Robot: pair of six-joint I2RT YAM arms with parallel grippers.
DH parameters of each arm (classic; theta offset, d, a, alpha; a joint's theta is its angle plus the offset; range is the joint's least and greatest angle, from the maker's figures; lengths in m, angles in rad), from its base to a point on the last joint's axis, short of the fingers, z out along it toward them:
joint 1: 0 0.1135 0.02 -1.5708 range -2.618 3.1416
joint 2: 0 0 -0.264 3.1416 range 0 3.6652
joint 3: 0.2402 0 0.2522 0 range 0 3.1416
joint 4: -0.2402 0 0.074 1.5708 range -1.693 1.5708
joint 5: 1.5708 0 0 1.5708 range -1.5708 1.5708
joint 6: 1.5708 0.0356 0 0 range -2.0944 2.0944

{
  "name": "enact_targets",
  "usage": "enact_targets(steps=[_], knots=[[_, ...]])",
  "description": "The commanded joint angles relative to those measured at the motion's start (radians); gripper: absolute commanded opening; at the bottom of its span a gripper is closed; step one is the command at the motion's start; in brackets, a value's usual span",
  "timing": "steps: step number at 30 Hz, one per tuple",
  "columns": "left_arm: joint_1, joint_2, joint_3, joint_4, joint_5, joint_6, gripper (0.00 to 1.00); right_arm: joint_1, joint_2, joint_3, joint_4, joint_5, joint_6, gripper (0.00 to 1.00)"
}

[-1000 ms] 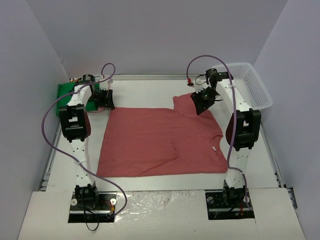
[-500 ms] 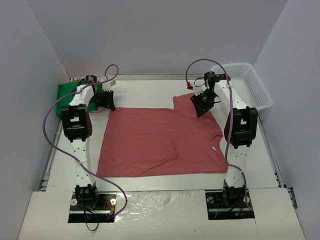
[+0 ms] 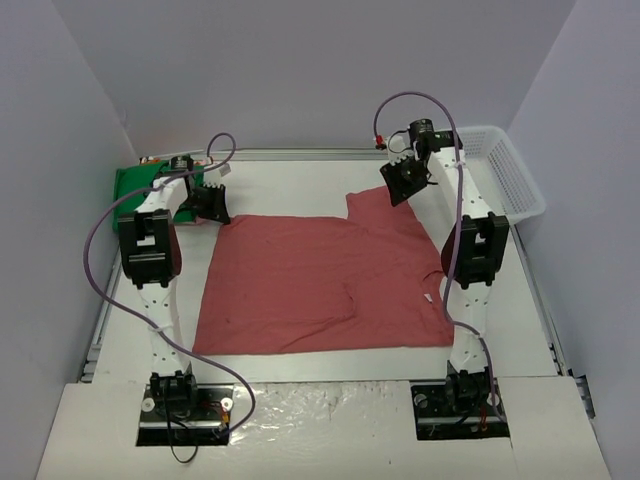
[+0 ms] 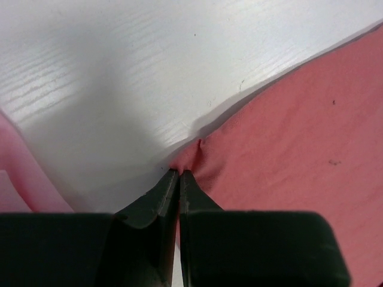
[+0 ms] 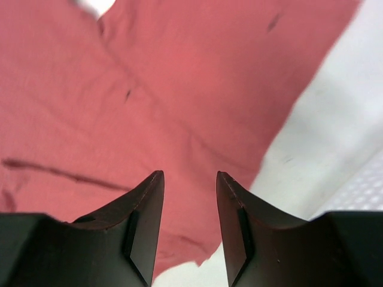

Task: Fold and stack the t-shirts
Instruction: Grap the side of the flattened tshirt furthest away from the robot with both arms

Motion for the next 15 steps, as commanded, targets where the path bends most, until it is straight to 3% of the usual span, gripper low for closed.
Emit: enact_targets(steps=[1, 5, 15], knots=[[-0.002, -0.115, -0.052, 0.084, -0.057, -0.076, 0.02, -0.008, 0.063, 0.113, 0.028, 0.055, 0.095, 0.37], [-0.005, -0.164, -0.090, 0.115, -0.067, -0.113, 0.02, -0.008, 0.184, 0.283, 0.049, 0.125, 0.162, 0.38], [-0.025, -0.276, -0.158, 0.176, -0.120, -0.124, 0.02, -0.017, 0.297, 0.371, 0.183, 0.190, 0.271, 0.39]])
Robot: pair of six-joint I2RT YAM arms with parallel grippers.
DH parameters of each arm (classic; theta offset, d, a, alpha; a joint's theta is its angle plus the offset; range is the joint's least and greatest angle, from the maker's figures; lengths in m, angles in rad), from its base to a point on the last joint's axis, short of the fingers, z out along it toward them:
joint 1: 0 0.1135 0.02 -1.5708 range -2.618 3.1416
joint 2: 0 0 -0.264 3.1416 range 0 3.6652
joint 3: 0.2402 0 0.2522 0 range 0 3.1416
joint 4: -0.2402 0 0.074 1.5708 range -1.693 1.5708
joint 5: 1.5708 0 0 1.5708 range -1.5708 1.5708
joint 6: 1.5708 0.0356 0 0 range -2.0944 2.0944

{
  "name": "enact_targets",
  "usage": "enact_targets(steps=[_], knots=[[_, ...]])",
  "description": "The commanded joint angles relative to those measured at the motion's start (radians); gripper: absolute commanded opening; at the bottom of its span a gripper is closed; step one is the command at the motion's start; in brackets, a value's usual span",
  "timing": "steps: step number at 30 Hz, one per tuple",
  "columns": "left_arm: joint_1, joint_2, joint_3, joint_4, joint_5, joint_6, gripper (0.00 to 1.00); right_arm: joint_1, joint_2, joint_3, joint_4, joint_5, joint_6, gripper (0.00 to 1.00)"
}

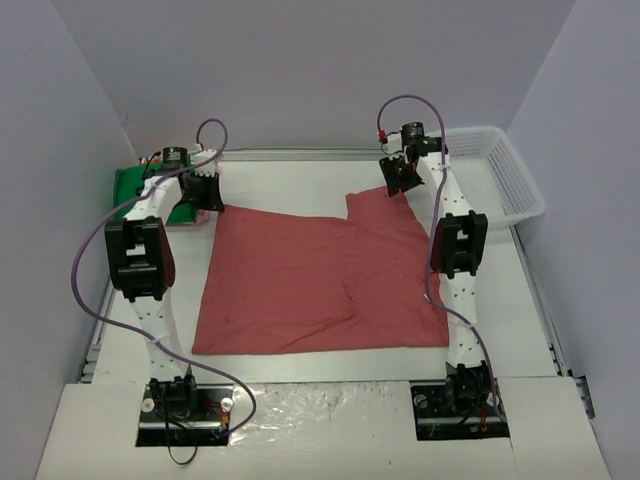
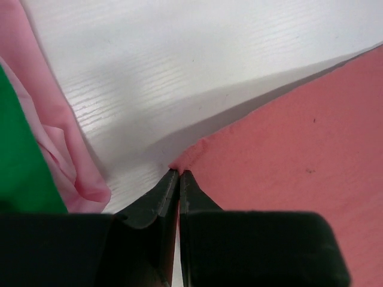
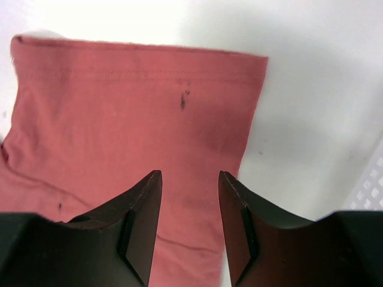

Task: Fold and stack the t-shirts
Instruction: Grap the side of the flattened tshirt furthest away from the robot with both arms

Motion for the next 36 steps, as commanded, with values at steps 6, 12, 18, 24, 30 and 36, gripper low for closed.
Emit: enact_targets(steps=[6, 12, 18, 24, 30, 36], knots=[[-0.042, -0.071, 0.001, 0.029, -0.035, 0.008, 0.02, -0.020, 0.071, 0.105, 0.065, 0.052, 0.094, 0.39], [-0.048, -0.071, -0.008, 0.023, -0.028, 0.008, 0.02, -0.051, 0.126, 0.137, 0.097, 0.024, 0.122, 0.40], [-0.050, -0.073, -0.005, 0.029, -0.009, -0.010, 0.02, -0.080, 0.171, 0.169, 0.097, -0.054, 0.147, 0.40], [-0.053, -0.068, 0.006, 0.024, -0.002, -0.015, 0.02, -0.089, 0.209, 0.206, 0.096, -0.126, 0.171, 0.40], [-0.057, -0.069, 0.000, 0.026, 0.005, -0.013, 0.02, -0.088, 0.231, 0.221, 0.094, -0.180, 0.185, 0.41], [-0.063, -0.054, 0.003, 0.021, 0.015, -0.016, 0.02, -0.089, 0.255, 0.240, 0.093, -0.200, 0.193, 0.40]])
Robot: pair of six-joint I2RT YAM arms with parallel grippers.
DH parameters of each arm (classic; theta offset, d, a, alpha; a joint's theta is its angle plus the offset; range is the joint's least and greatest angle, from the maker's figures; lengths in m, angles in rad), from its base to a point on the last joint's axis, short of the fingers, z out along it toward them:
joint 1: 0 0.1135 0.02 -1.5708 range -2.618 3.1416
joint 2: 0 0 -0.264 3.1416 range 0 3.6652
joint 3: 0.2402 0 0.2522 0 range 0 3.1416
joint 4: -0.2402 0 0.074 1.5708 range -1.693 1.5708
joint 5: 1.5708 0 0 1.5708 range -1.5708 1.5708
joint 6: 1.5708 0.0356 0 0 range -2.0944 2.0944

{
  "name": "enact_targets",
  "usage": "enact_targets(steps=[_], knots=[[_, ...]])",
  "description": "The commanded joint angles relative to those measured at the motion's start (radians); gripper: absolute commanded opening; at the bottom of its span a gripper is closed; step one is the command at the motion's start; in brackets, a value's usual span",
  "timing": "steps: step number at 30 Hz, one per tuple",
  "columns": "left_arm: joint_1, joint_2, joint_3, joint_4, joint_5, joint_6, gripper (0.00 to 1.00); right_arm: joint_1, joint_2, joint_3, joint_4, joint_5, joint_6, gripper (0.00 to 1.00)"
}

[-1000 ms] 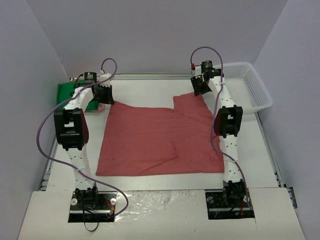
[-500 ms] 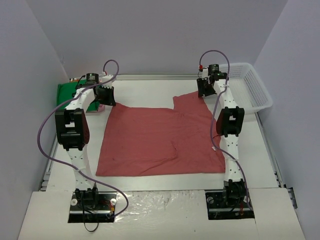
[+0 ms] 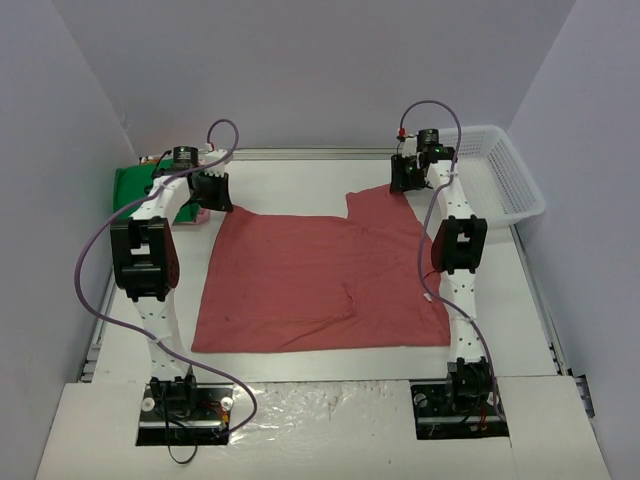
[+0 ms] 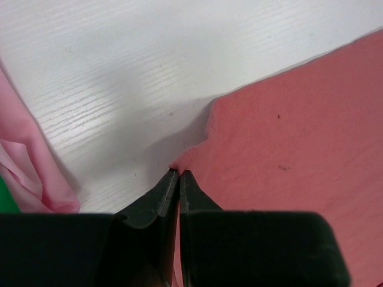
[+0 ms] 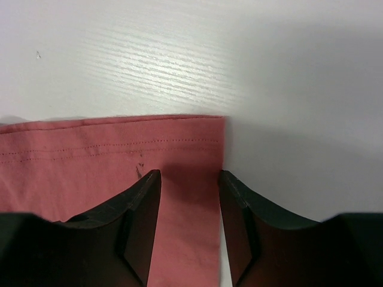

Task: Fold and stack the t-shirts
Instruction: Grap the side of the flattened tshirt furthest away from the robot with both arms

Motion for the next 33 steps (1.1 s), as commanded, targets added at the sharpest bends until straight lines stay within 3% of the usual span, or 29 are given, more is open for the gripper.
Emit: enact_targets(steps=[1, 18, 21, 27, 33], knots=[[-0.011, -0.028, 0.019, 0.008, 0.025, -0.009, 0.02, 0.003, 0.036, 0.039, -0.018, -0.034, 0.017, 0.40], [-0.013, -0.017, 0.027, -0.006, 0.034, -0.001, 0.02, 0.000, 0.103, 0.111, -0.029, -0.006, 0.018, 0.36], [-0.013, -0.016, 0.025, -0.008, 0.032, -0.001, 0.02, -0.005, 0.105, 0.116, -0.031, -0.009, 0.023, 0.32], [-0.013, -0.009, 0.019, -0.011, 0.034, 0.006, 0.02, -0.009, 0.121, 0.119, -0.031, -0.003, 0.023, 0.10], [-0.013, -0.003, 0.022, -0.017, 0.042, 0.006, 0.02, -0.009, 0.134, 0.124, -0.031, 0.006, 0.021, 0.02]])
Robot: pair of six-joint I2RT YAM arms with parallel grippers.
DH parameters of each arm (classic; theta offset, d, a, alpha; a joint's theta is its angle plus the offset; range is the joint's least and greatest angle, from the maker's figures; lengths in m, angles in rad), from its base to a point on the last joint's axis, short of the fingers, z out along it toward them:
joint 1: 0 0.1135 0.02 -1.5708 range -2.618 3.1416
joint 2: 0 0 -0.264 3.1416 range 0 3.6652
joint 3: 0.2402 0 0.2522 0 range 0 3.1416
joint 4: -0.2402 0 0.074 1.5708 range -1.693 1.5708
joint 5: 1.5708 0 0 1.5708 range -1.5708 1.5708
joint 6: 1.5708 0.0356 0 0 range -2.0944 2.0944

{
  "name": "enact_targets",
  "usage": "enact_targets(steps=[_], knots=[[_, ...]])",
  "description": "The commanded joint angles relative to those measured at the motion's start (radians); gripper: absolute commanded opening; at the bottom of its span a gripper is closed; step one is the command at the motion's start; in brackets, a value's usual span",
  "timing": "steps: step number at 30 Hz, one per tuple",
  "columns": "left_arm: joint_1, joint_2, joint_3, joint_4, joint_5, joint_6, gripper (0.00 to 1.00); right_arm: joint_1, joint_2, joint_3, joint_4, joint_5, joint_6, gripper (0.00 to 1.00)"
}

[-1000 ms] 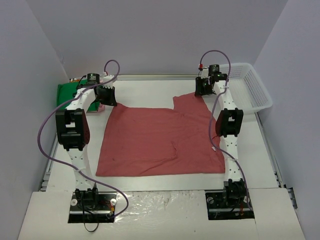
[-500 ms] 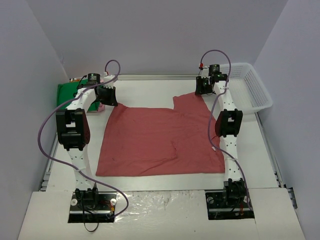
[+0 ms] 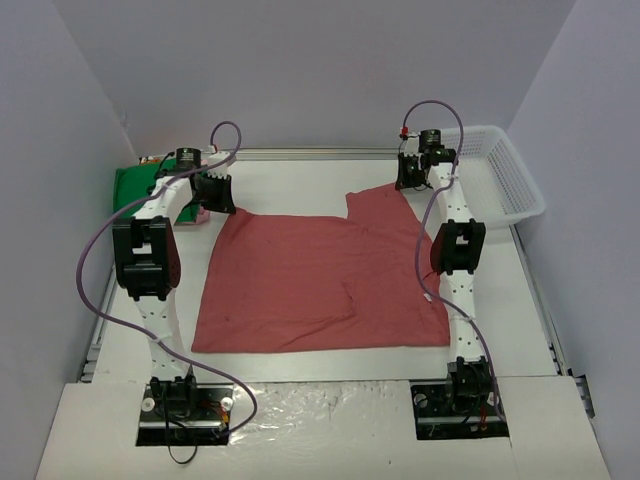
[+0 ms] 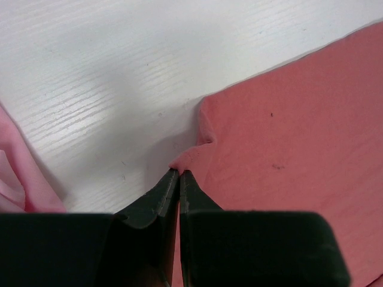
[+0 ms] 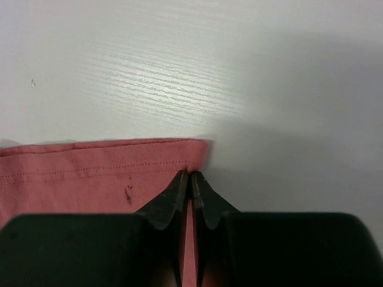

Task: Fold and stack the t-shirts
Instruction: Grap the side of the flattened tshirt furthest away from the robot with both arms

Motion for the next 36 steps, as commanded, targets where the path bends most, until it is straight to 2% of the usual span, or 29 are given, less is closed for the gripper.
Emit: enact_targets(steps=[1, 8, 13, 23, 32, 36], knots=[[-0.004, -0.014, 0.022, -0.011, 0.021, 0.011, 0.02, -0.002, 0.054, 0.017, -0.053, 0.024, 0.002, 0.00], [-0.004, -0.023, 0.035, -0.021, 0.024, 0.015, 0.02, -0.002, 0.033, 0.012, -0.062, 0.010, -0.024, 0.00], [-0.004, -0.022, 0.084, -0.068, 0.038, 0.035, 0.02, 0.001, -0.083, -0.037, -0.064, -0.013, -0.057, 0.00], [-0.004, -0.086, 0.047, -0.068, 0.055, 0.045, 0.03, -0.008, -0.329, -0.251, -0.061, -0.041, -0.107, 0.00], [0.016, -0.134, 0.004, -0.099, 0.120, 0.069, 0.02, -0.017, -0.501, -0.409, -0.061, -0.045, -0.126, 0.00], [0.028, -0.175, -0.028, -0.105, 0.158, 0.080, 0.02, -0.017, -0.584, -0.533, -0.062, -0.047, -0.149, 0.00]])
